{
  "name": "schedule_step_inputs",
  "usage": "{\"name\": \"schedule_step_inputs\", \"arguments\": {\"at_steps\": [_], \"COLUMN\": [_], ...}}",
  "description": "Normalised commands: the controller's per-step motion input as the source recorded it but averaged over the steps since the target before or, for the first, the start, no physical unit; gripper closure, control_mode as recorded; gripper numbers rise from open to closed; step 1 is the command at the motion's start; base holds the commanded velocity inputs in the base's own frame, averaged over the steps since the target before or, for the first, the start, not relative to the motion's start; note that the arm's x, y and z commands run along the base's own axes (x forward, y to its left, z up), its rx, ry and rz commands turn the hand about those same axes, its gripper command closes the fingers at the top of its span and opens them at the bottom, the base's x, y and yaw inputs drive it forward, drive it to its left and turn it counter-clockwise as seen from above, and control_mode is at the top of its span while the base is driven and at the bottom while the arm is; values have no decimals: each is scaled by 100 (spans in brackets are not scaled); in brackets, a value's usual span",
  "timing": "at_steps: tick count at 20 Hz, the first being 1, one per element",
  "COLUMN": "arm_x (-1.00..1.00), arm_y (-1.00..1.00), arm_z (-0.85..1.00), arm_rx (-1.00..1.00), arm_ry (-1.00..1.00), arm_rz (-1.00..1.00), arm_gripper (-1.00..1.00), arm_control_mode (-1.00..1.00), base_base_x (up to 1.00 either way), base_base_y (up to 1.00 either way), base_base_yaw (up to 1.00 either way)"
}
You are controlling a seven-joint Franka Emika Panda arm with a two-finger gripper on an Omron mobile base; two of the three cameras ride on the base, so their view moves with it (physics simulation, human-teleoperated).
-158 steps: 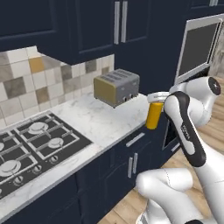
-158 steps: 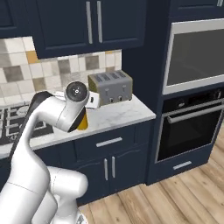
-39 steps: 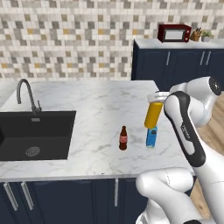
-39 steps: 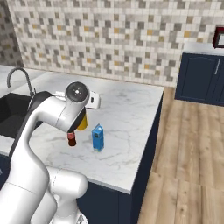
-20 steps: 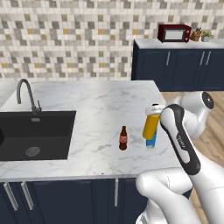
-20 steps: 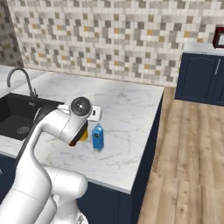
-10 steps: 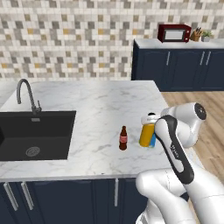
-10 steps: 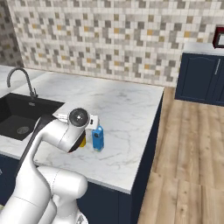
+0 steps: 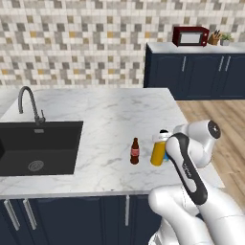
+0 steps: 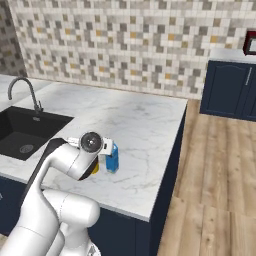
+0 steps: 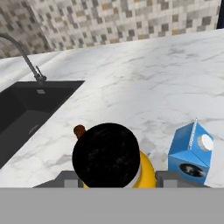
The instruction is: Move the drinks to the dining counter.
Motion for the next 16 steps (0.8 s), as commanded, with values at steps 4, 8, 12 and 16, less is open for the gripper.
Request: {"name": "schedule_step_inputs", "arguments": {"at_steps": [4,8,12,16], "arm_x": [17,16,11,11], "arm_y": [0,5,13,22], "arm_z": [-35,-36,-39,-43], "arm_rx": [0,0,0,0], "arm_ry": [0,0,0,0], "arm_rz": [0,0,0,0], "arm_gripper": [100,100,100,100], "arm_control_mode": [-100,-100,-100,-100], "base_base_x": [0,0,0,0], "base_base_y": [0,0,0,0], "base_base_yaw": [0,0,0,0]}}
